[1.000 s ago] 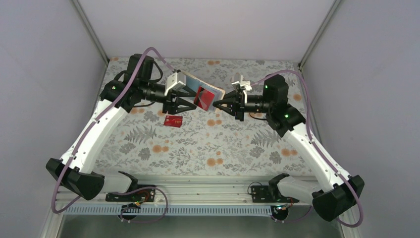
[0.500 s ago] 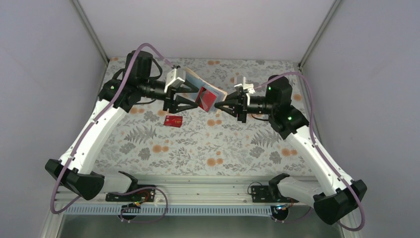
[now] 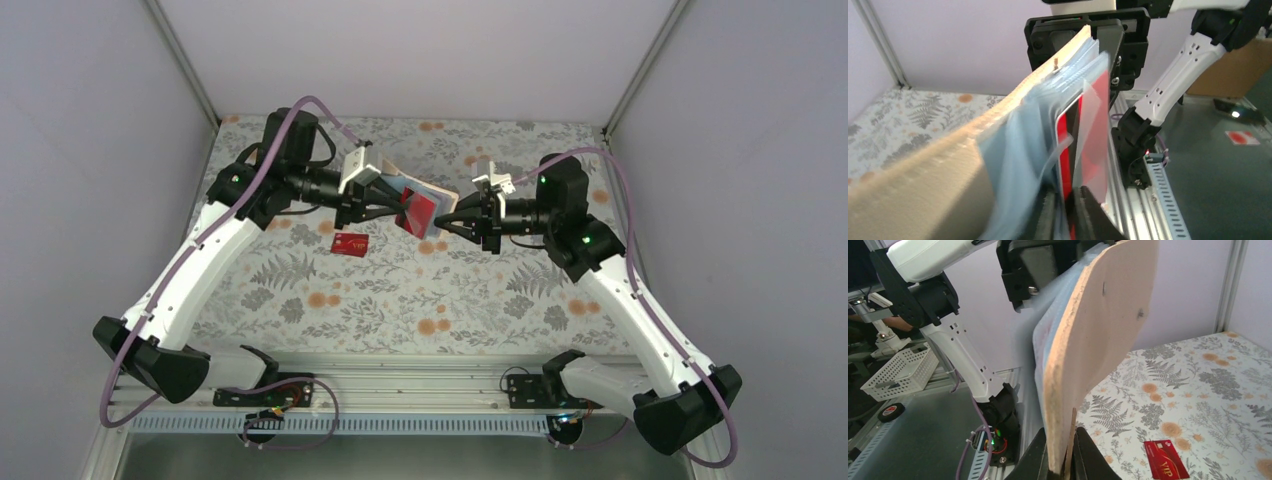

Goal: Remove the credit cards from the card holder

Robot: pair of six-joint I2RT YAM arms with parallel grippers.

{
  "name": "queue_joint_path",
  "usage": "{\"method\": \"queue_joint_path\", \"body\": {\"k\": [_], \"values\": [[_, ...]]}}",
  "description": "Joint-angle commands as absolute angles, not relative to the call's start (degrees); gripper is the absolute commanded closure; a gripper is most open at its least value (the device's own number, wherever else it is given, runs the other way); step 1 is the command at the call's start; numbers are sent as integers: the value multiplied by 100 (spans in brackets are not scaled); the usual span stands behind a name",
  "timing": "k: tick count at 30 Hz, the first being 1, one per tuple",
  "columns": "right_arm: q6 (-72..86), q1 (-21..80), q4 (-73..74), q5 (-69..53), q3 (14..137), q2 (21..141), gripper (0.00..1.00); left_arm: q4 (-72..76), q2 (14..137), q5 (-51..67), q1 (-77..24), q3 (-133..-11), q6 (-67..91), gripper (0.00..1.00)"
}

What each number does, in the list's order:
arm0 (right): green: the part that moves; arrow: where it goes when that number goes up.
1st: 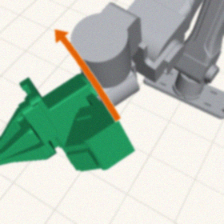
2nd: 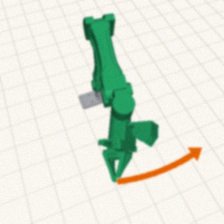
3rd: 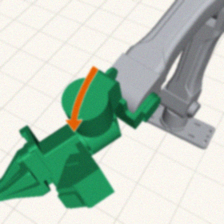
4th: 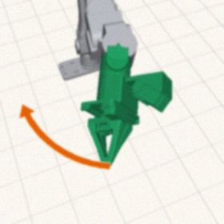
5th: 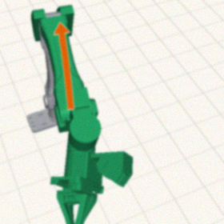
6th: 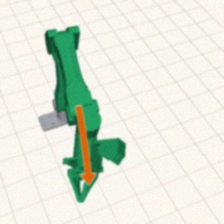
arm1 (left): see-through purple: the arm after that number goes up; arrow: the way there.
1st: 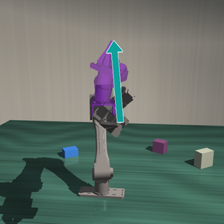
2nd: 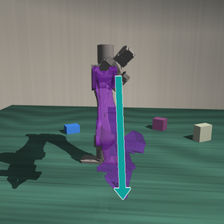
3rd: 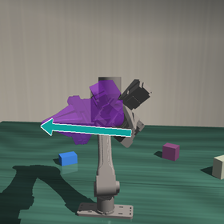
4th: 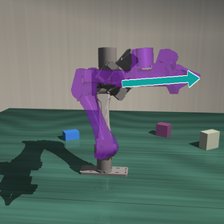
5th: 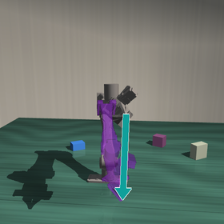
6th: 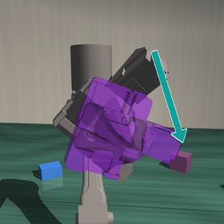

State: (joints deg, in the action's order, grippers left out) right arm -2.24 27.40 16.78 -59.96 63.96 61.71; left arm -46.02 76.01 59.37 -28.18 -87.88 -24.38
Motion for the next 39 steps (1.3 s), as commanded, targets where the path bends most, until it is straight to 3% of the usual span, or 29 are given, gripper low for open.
{"method": "queue_joint_path", "body": {"k": [1,13,22,25,29,32,34,35,39], "values": [[-342,2810,1295,-6143,6459,6104,96,-4993,7615,6065,-3050,-8803,-2725,97],[-504,2794,1594,-6137,6522,6147,96,-5373,7349,5704,-2728,-9022,-2856,98],[-139,3112,1035,-6233,6471,6324,67,-4825,7673,5615,-2726,-8979,-2046,98],[-71,3187,934,-5866,6422,6357,72,-4832,7697,5738,-2725,-9055,-2022,98],[-14,3198,818,-5795,6372,6424,95,-4896,7636,5732,-2726,-9014,-2140,98],[159,3186,587,-5721,6340,6349,96,-5169,7578,6274,-2727,-8835,-2607,97],[233,3180,478,-5639,6343,6268,96,-5318,7519,6640,-2725,-8681,-2899,71],[282,3178,439,-5639,6350,6233,96,-5348,7463,6666,-2727,-8616,-3005,65],[438,3173,307,-5672,6372,6139,96,-5314,7334,6441,-2725,-8501,-3088,65]]}}
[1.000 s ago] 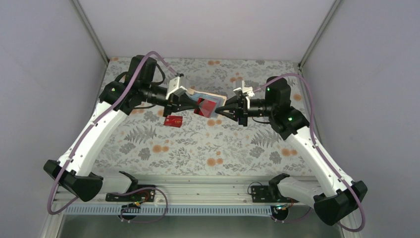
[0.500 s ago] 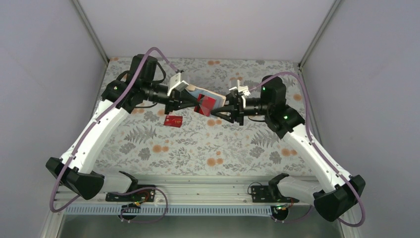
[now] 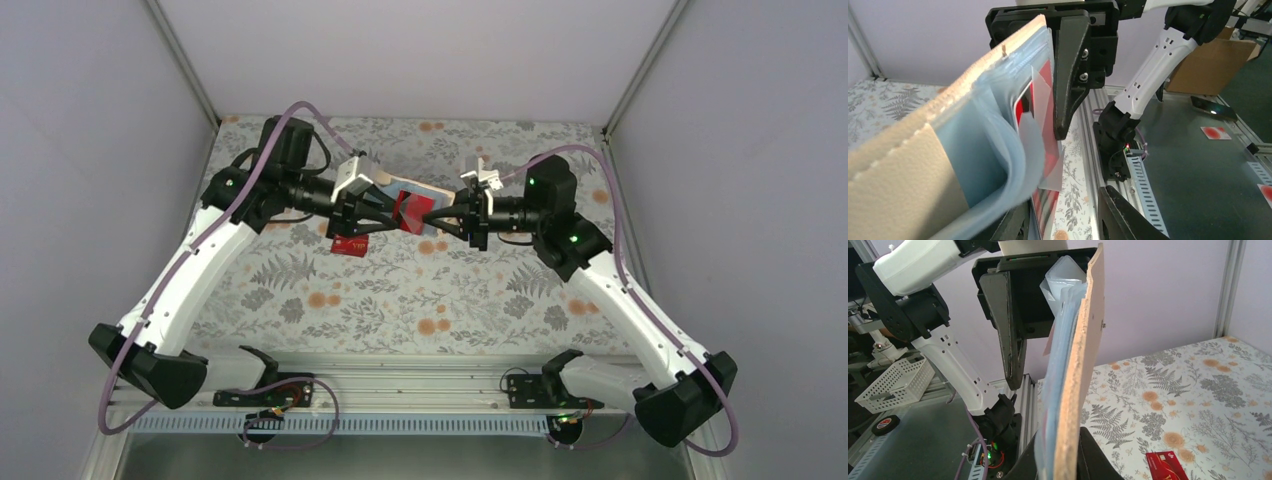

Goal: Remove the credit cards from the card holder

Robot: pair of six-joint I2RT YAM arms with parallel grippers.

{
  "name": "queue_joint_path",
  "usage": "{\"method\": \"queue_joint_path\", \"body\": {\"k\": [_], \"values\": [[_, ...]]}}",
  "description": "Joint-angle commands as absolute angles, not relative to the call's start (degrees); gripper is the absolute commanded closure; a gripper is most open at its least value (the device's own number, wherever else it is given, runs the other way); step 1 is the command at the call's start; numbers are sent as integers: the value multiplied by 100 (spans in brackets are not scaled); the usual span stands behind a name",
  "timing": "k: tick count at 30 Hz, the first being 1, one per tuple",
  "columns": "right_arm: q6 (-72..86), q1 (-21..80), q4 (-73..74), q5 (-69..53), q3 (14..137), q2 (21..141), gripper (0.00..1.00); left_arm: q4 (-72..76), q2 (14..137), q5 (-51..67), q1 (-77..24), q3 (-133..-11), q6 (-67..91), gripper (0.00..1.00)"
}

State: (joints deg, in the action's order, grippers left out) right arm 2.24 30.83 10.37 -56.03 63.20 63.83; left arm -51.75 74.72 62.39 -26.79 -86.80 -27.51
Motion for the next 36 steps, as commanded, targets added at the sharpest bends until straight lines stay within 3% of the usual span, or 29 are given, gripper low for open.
{"method": "queue_joint_path", "body": {"k": [1,11,18,22,27,33,36], "values": [[468,3167,295,-5665,6377,6121,96,-5259,7319,6410,-2727,-8437,-3049,65],[471,3172,392,-5726,6534,6135,96,-4764,7328,5652,-2757,-8096,-2722,73],[434,3171,431,-5779,6511,6183,96,-4658,7489,5889,-2769,-8459,-2458,97],[244,3168,663,-5670,6512,6155,95,-4723,7481,5993,-2756,-8590,-2388,98],[18,3122,974,-5544,6423,6135,77,-4790,7349,5754,-2647,-8582,-2444,98],[-45,3052,1082,-5547,6367,6154,82,-4931,7283,5714,-2516,-8630,-2568,97],[-110,3017,1192,-5528,6357,6135,76,-4981,7222,5740,-2443,-8665,-2601,98]]}}
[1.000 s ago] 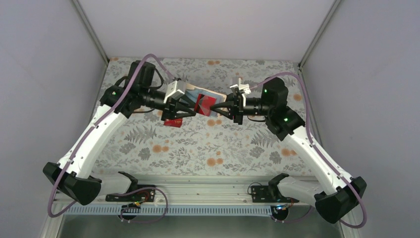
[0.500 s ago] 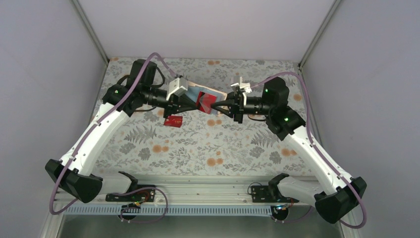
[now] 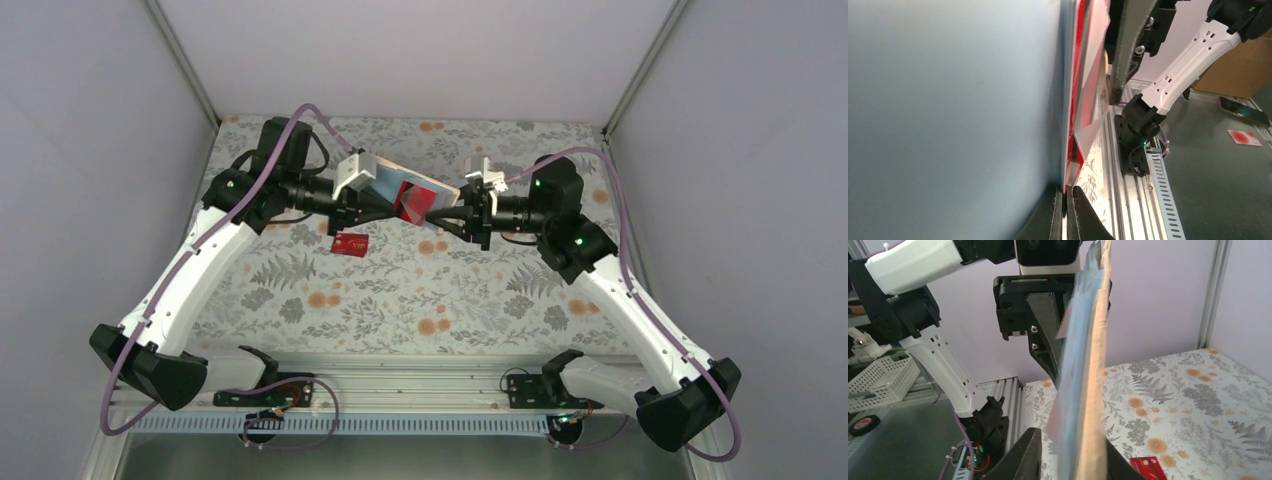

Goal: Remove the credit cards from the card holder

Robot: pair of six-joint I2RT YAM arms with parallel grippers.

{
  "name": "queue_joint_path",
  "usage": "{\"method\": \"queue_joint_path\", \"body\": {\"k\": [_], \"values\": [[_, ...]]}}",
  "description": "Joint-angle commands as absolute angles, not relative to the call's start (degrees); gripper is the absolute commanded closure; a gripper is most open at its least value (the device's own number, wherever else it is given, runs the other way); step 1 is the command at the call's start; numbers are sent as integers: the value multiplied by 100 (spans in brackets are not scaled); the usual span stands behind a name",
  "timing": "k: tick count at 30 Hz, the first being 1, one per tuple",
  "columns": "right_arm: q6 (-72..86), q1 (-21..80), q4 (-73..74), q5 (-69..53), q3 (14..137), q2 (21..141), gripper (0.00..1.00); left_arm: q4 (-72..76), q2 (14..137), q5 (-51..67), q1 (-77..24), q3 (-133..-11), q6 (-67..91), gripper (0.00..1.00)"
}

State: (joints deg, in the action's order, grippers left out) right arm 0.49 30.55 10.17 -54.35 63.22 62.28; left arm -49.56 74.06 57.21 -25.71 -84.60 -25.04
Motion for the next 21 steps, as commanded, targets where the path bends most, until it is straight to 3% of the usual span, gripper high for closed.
{"method": "queue_joint_path", "body": {"k": [1,5,9,21], "values": [[-126,3019,1208,-5531,6348,6147,73,-4983,7217,5777,-2431,-8668,-2602,98],[-94,3015,1182,-5685,6365,6196,74,-4936,7233,5879,-2426,-8620,-2544,98],[-55,3015,1145,-5665,6401,6207,95,-4930,7266,5959,-2421,-8636,-2535,98],[-95,2761,1438,-5165,6297,6021,96,-5295,7155,5871,-2074,-8793,-2954,97]]}}
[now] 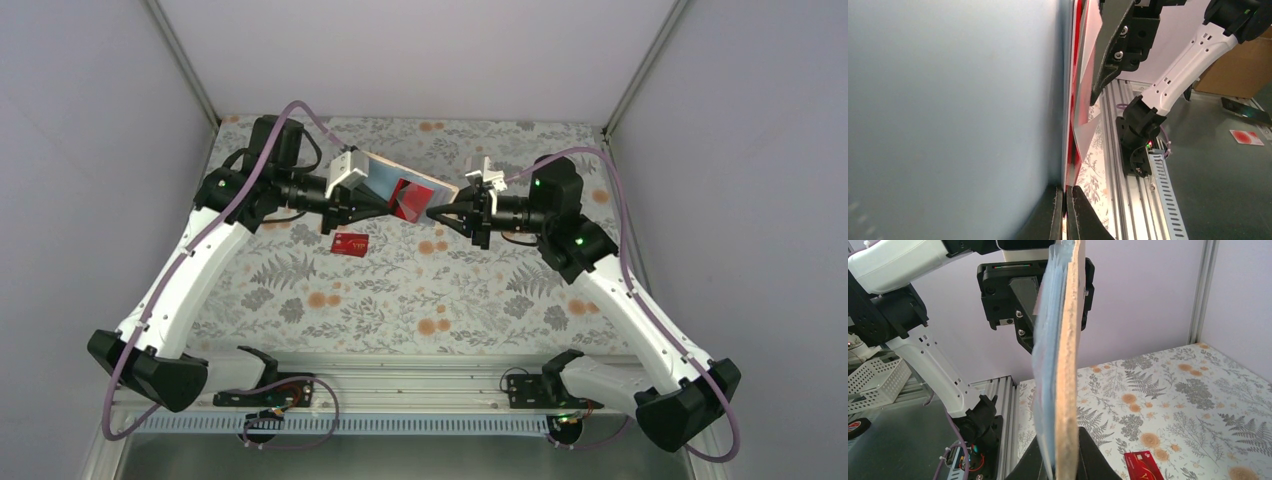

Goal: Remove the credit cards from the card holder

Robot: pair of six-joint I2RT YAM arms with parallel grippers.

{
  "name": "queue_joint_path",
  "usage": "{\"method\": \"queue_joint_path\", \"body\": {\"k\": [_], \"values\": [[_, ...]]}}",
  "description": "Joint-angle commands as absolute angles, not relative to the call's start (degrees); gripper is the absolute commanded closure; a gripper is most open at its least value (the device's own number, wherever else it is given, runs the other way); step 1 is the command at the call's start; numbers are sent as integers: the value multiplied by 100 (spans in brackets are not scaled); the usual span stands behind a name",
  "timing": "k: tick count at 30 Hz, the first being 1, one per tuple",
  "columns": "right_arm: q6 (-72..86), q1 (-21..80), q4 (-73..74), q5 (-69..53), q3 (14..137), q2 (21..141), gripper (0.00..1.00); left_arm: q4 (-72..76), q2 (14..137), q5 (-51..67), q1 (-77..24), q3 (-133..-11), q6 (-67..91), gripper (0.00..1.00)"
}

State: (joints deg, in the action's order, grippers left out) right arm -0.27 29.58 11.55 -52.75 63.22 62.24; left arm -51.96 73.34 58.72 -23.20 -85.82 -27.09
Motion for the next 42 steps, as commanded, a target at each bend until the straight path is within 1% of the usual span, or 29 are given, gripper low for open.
{"method": "queue_joint_path", "body": {"k": [1,6,13,18,24,30,33,35,38,42], "values": [[-105,2737,1453,-5182,6301,6012,96,-5318,7148,5867,-2049,-8806,-2986,98],[-83,2649,1477,-5196,6265,6011,96,-5479,7121,5863,-1943,-8897,-3136,98],[-15,2627,1416,-5506,6260,6137,96,-5346,7141,6098,-2002,-8582,-3101,98],[-36,2628,1430,-5503,6291,6159,96,-5326,7204,6049,-2011,-8728,-3069,98],[194,2485,1679,-4949,6221,6362,96,-5081,7167,4956,-1609,-8663,-2724,98],[684,2247,1994,-5061,5740,6958,96,-5171,7167,3752,-1075,-8575,-3012,98],[844,2230,1952,-5385,5333,7242,96,-5059,7031,3333,-1003,-8337,-3288,98],[962,2231,1750,-5718,4970,7459,96,-5068,7032,3494,-994,-8272,-3344,98],[932,2225,1511,-6262,4543,7921,96,-5194,7140,4387,-993,-8336,-3210,98],[967,2193,1223,-6288,4236,8528,96,-5279,7202,5353,-1002,-8407,-3189,97]]}}
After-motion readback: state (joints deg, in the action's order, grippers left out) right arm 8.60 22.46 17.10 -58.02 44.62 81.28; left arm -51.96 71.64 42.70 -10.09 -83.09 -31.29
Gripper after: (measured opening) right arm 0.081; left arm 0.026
